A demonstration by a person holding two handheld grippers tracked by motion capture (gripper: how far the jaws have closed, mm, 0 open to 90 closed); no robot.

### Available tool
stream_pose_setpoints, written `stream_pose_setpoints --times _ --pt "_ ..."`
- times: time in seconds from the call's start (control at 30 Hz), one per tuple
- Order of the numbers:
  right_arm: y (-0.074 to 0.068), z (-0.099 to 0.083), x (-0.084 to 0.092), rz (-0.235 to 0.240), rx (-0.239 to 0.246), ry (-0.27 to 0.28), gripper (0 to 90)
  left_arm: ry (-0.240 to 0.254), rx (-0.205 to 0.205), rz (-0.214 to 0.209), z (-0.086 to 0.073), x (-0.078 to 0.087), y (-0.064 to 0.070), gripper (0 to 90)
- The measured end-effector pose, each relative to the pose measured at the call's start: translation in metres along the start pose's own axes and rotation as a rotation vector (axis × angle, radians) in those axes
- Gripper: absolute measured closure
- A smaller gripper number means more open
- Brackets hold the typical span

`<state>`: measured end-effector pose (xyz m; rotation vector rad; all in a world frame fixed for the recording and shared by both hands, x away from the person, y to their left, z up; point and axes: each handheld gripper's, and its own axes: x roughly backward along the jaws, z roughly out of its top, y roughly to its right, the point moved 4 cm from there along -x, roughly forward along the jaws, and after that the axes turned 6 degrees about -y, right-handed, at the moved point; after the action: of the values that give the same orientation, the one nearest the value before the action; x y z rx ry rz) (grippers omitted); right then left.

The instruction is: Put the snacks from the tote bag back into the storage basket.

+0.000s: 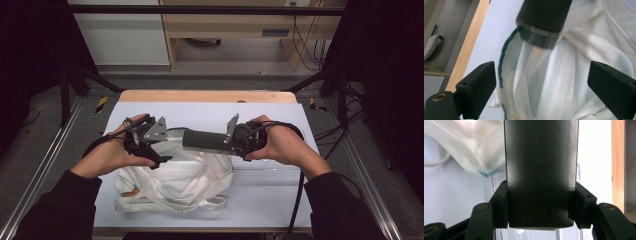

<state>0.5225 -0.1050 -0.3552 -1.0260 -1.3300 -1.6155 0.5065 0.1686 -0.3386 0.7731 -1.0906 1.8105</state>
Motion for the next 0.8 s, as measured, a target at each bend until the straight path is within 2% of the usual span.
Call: stream_pose_setpoints --times 0.17,0.33,0.47,0.53,0.63,0.8 --pt "0.008 -0.021 0.000 -0.003 -0.025 0.006 43.2 0.015 0.048 0.023 -0.013 0.002 -0.001 8.8" --pt "0.014 -0.039 0.002 0.004 -0.052 0.021 43.1 0.021 0.089 0.028 -0.027 0.001 -0.004 8.6" --pt "0.018 -0.052 0.000 0.026 -0.066 0.026 43.1 0.029 0.111 0.032 -0.035 0.001 -0.007 7.6" --pt "0.020 -0.057 -0.001 0.037 -0.061 0.027 43.1 0.036 0.127 0.047 -0.039 0.000 -0.009 7.4" --pt "0.024 -0.066 -0.002 0.046 -0.065 0.034 43.2 0.056 0.150 0.041 -0.044 -0.001 -0.013 6.7" --pt "0.026 -0.074 -0.002 0.057 -0.059 0.047 43.1 0.050 0.185 0.086 -0.058 0.000 -0.013 6.7"
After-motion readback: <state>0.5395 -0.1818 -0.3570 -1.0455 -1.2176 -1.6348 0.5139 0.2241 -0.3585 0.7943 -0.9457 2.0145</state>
